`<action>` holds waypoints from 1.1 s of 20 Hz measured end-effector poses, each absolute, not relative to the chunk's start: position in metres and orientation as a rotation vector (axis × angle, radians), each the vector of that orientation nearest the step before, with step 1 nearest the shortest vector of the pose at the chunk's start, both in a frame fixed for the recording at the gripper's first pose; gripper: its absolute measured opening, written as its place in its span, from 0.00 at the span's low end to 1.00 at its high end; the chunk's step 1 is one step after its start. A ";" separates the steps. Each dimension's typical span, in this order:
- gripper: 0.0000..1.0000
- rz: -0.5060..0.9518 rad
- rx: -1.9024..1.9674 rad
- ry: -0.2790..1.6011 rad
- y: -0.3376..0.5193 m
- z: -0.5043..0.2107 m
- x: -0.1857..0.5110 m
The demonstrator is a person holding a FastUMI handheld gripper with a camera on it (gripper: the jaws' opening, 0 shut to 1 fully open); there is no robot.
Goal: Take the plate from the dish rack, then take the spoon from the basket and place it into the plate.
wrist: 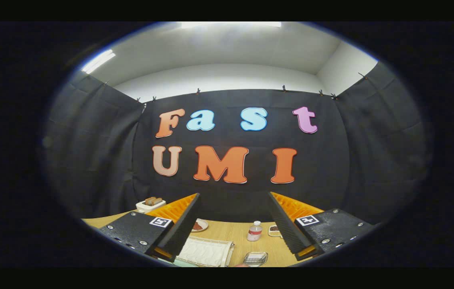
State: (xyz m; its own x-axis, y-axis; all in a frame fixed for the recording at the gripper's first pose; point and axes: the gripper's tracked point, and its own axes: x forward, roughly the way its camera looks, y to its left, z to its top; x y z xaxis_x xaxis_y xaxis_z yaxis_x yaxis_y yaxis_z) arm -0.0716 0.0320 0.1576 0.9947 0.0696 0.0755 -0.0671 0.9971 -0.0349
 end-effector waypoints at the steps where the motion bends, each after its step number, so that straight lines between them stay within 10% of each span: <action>1: 0.97 0.068 -0.040 -0.087 0.032 0.161 -0.072; 22: 0.99 0.050 -0.094 -0.081 0.024 0.166 -0.070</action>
